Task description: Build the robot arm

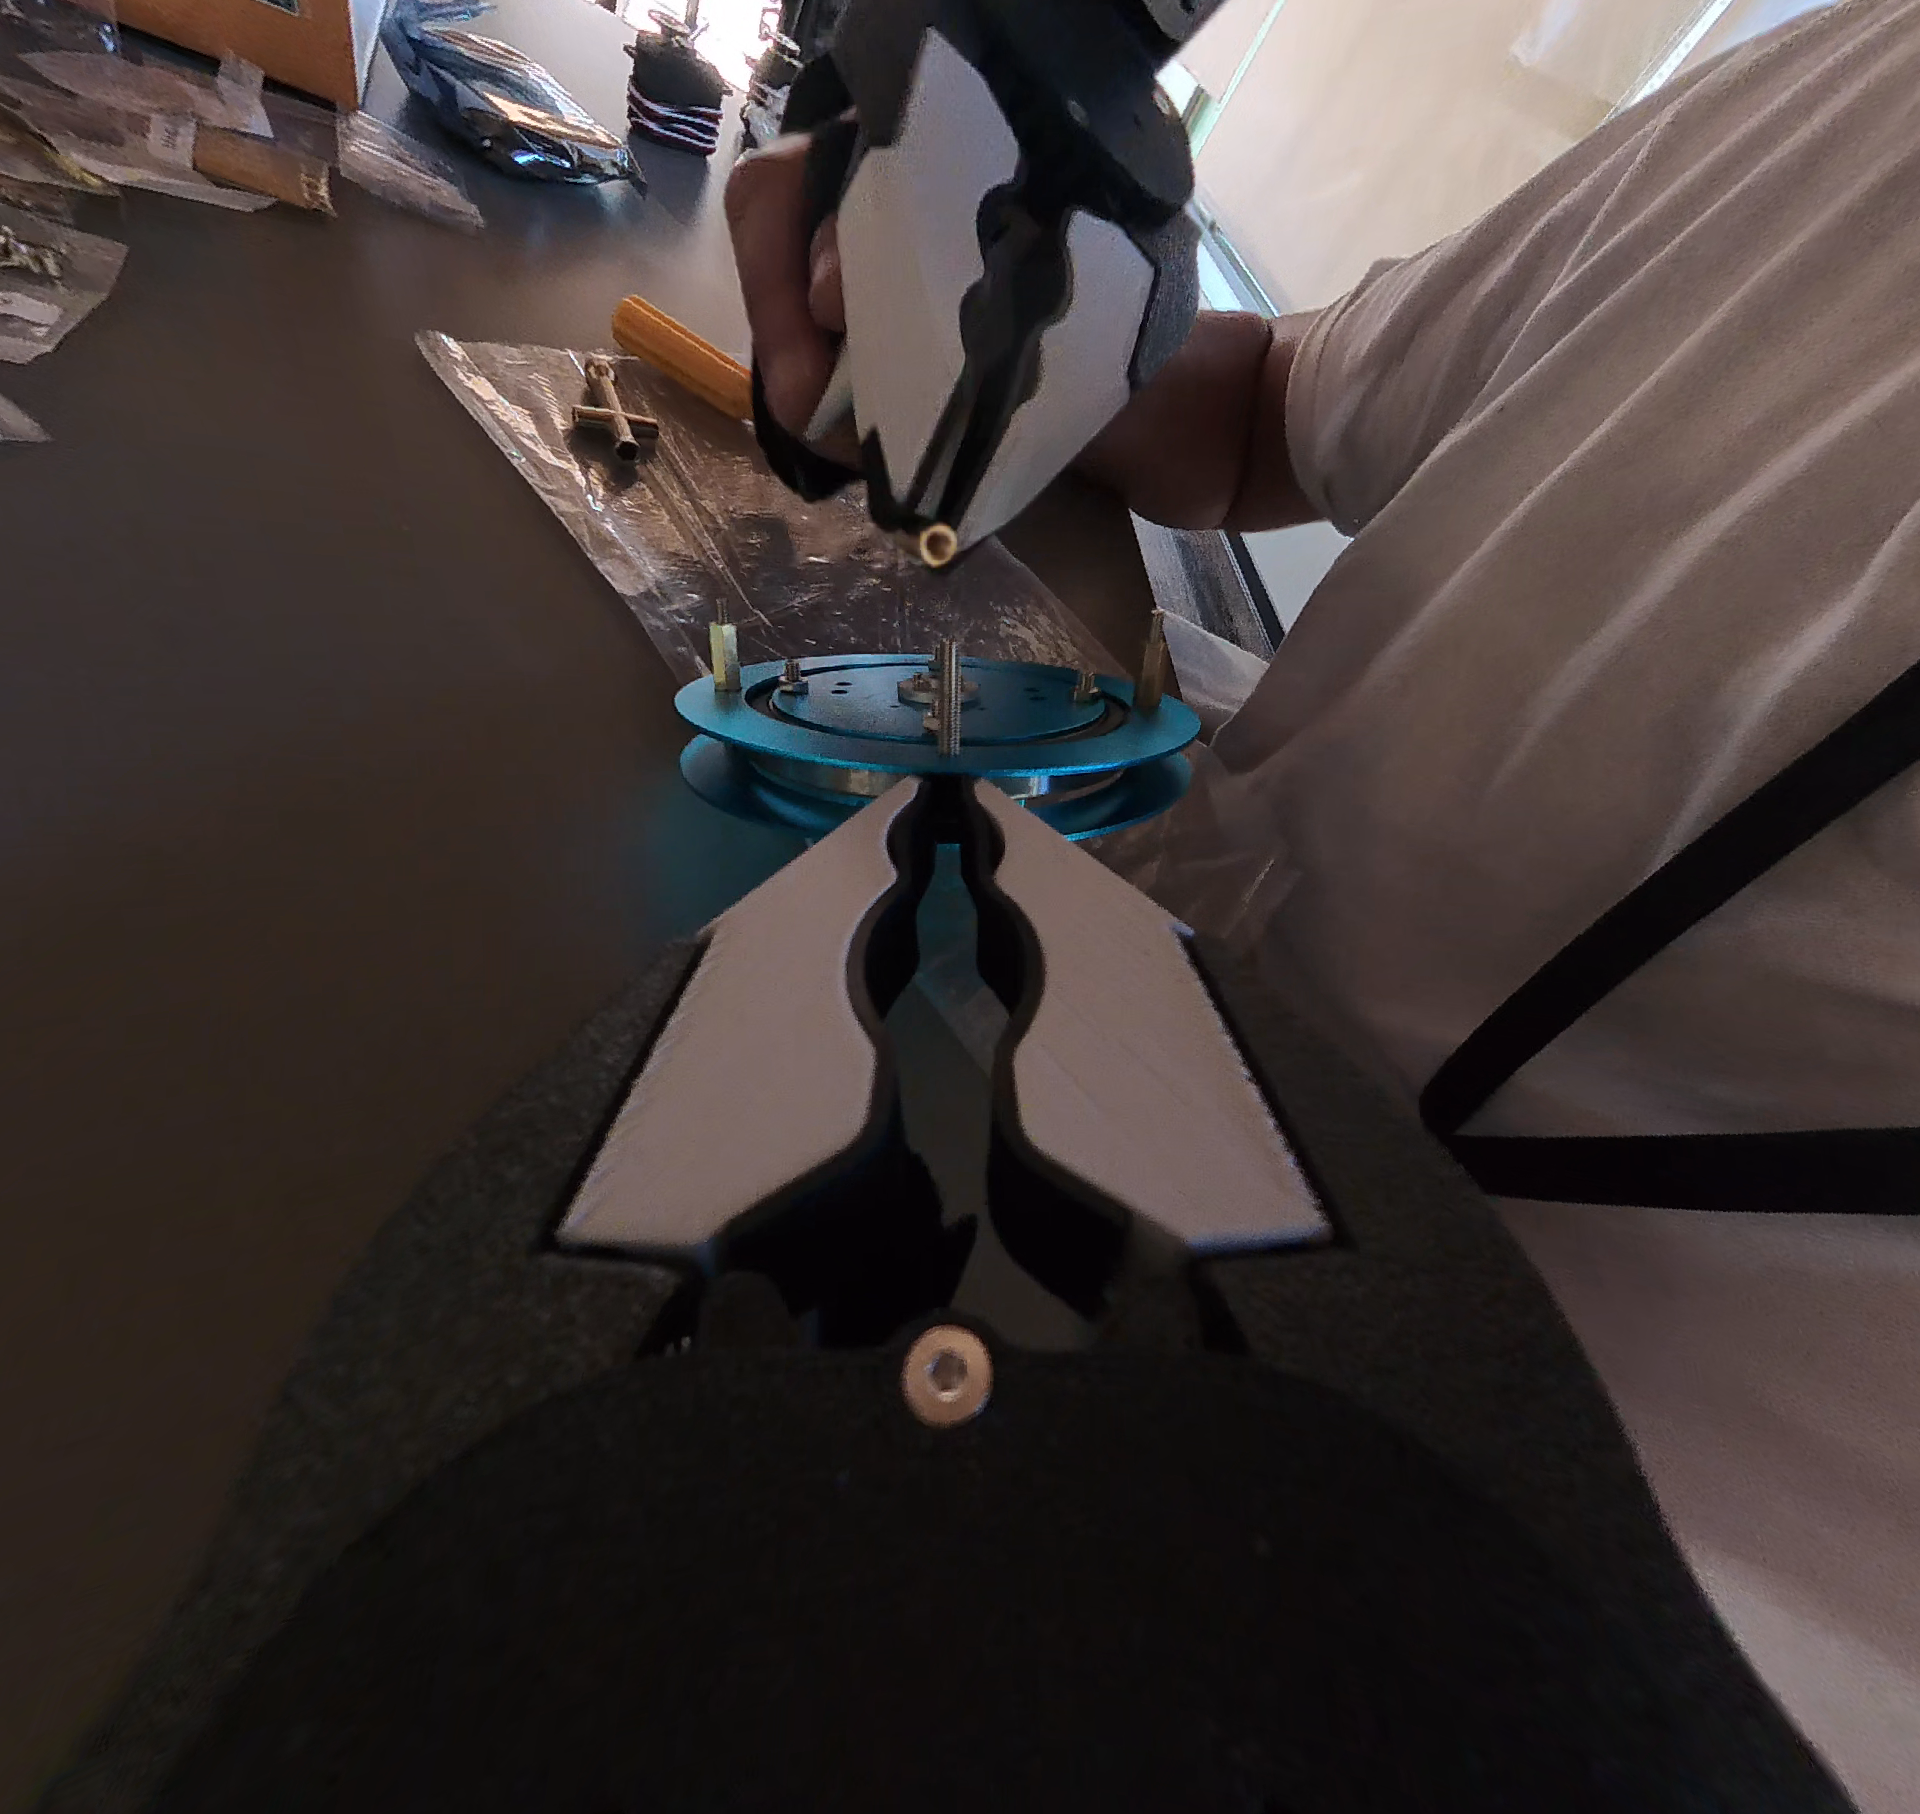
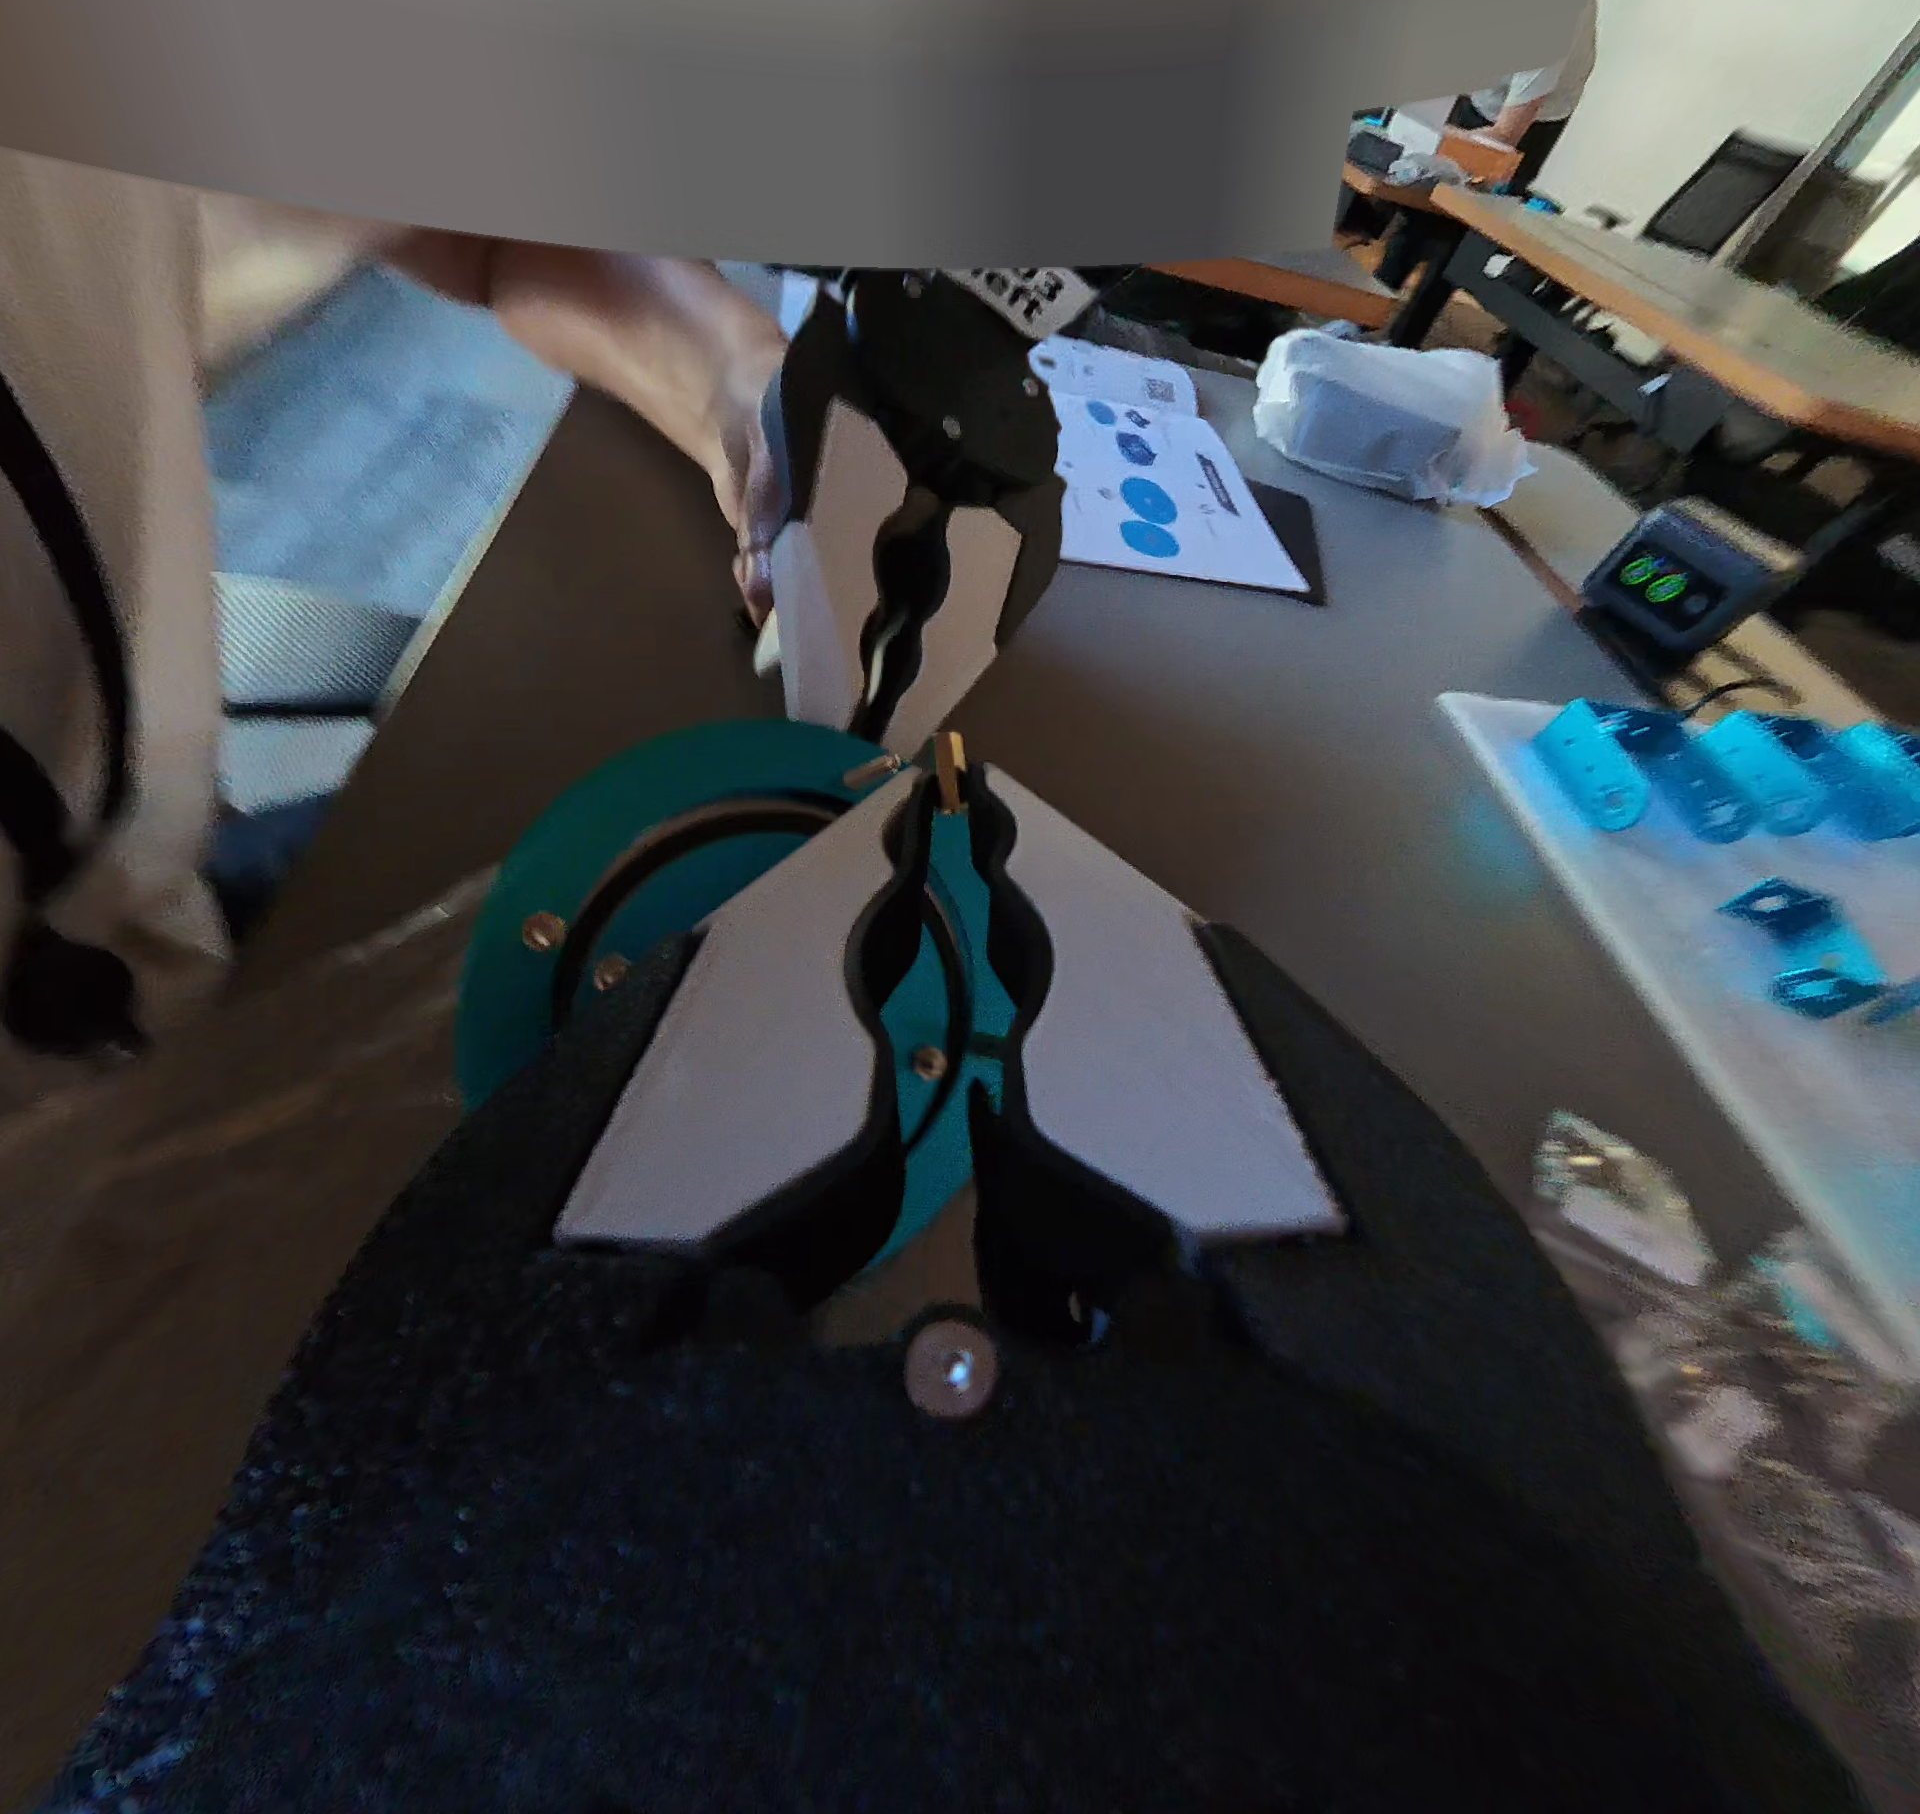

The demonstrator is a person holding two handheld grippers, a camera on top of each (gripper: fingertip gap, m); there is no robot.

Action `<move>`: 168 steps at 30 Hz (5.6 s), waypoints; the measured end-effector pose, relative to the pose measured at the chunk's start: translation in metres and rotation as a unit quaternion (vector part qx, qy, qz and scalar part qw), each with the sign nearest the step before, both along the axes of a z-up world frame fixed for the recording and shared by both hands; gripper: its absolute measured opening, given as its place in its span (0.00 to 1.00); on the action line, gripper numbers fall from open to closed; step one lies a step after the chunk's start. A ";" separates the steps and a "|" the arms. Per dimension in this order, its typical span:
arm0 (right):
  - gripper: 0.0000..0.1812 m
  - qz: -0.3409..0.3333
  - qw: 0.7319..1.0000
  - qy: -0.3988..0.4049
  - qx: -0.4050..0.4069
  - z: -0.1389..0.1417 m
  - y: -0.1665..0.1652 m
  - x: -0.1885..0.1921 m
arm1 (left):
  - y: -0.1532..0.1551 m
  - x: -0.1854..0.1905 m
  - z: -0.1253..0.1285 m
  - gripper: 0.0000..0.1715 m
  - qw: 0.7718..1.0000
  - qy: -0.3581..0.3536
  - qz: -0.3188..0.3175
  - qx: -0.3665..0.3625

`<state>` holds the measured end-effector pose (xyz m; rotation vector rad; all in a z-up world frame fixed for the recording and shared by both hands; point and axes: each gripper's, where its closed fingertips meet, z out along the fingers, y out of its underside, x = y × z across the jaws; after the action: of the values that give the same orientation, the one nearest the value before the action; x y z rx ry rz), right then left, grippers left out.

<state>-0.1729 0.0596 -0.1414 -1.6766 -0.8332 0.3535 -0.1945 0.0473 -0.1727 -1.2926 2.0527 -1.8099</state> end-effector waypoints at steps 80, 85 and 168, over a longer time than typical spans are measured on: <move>0.03 0.274 0.938 -0.174 -0.123 -0.015 -0.006 -0.017 | -0.003 -0.001 -0.005 0.01 0.998 -0.018 0.028 0.055; 0.03 0.312 0.913 -0.235 -0.118 -0.018 -0.005 -0.016 | -0.002 -0.001 -0.005 0.01 0.998 -0.016 0.030 0.056; 0.18 0.028 0.911 -0.113 -0.396 -0.030 -0.026 -0.018 | -0.001 -0.002 -0.005 0.01 0.996 -0.027 0.044 0.070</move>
<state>-0.1907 0.0336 -0.1718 -2.4887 -0.9785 0.5993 -0.1966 0.0465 -0.1775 -1.2613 2.0204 -1.6161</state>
